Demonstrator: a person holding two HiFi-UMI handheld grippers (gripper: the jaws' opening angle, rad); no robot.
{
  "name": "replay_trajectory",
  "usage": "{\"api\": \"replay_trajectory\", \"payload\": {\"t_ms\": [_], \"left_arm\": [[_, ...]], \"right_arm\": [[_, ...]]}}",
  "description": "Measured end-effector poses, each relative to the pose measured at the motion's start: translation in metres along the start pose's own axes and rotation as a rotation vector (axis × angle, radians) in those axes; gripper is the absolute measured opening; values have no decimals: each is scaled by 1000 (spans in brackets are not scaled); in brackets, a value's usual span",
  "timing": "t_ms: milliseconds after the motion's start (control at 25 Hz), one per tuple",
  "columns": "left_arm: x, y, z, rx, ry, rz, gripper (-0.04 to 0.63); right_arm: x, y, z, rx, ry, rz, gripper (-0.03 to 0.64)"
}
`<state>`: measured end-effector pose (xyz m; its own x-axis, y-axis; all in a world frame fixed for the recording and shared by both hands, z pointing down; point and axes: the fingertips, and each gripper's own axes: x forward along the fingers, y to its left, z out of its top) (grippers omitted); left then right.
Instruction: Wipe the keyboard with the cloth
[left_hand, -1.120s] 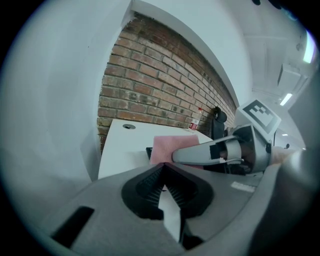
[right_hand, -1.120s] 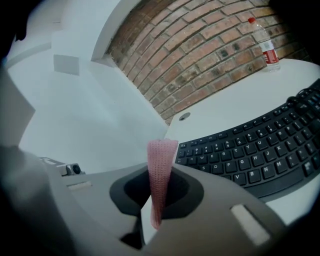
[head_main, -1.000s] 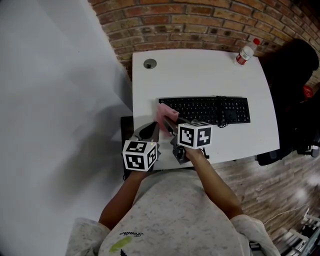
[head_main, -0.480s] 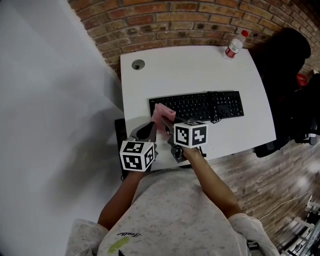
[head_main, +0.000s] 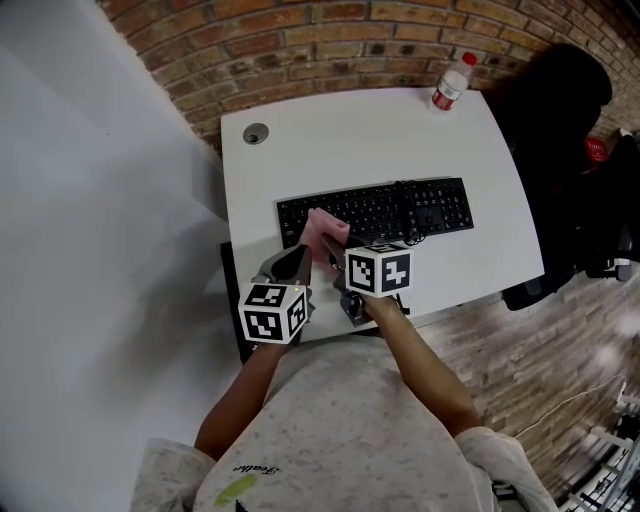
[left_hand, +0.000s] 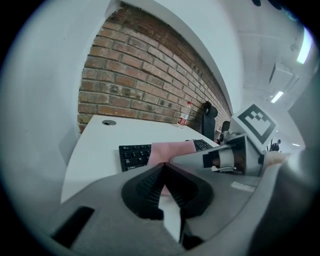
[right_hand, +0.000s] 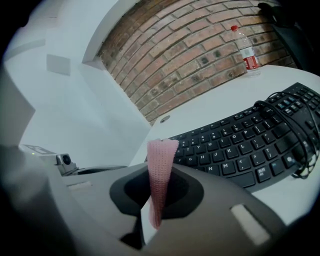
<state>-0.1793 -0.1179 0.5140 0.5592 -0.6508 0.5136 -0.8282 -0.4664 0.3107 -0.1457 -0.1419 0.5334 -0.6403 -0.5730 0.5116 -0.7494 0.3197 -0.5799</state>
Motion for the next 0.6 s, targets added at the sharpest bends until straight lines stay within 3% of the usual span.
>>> {"api": "replay_trajectory", "payload": {"t_ms": [600], "left_arm": [[38, -51, 8, 26, 25, -19, -3]], "right_arm": [[-39, -50, 15, 36, -19, -6, 26]]}}
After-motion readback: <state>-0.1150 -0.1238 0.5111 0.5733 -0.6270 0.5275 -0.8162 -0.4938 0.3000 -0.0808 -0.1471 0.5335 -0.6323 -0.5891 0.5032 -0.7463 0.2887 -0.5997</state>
